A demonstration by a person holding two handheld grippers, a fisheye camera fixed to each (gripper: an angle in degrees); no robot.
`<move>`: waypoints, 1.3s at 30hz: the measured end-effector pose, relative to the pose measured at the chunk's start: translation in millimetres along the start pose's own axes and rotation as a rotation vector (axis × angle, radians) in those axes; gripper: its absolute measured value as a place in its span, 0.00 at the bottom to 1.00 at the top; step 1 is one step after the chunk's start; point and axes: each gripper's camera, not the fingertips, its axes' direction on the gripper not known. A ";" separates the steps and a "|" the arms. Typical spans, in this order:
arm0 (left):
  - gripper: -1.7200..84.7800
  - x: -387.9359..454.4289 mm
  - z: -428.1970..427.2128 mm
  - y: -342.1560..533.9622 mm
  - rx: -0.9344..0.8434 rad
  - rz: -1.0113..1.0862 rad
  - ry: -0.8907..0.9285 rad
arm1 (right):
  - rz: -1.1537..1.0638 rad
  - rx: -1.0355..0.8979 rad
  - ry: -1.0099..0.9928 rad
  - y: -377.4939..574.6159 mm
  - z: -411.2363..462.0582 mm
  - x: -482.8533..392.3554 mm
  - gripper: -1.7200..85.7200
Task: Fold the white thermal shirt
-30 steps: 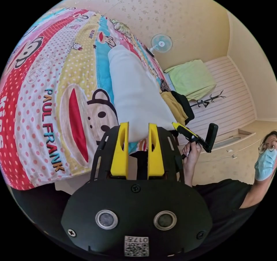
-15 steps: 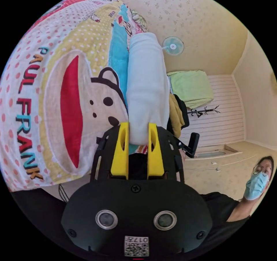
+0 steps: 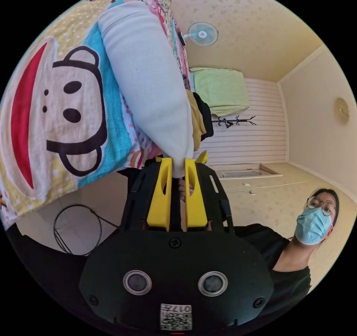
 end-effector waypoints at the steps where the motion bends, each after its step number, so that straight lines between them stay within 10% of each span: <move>1: 0.08 -2.8 -4.7 2.7 0.006 -0.009 0.004 | 0.000 0.011 0.035 -8.2 6.8 0.7 0.30; 12: 0.23 -52.9 -11.4 24.5 0.053 -0.171 0.228 | -0.052 -0.002 0.231 -22.7 67.5 -2.9 0.13; 21: 0.14 -7.6 -31.1 42.5 0.121 0.037 0.621 | -0.404 -0.114 0.681 45.1 150.5 -97.8 0.10; 30: 0.13 95.1 -168.5 68.8 0.364 0.268 0.395 | -0.859 -0.384 0.931 93.5 330.3 -176.0 0.08; 39: 0.13 174.1 -410.1 90.8 0.756 0.589 -0.050 | -1.317 -0.498 0.533 97.9 590.2 -213.2 0.08</move>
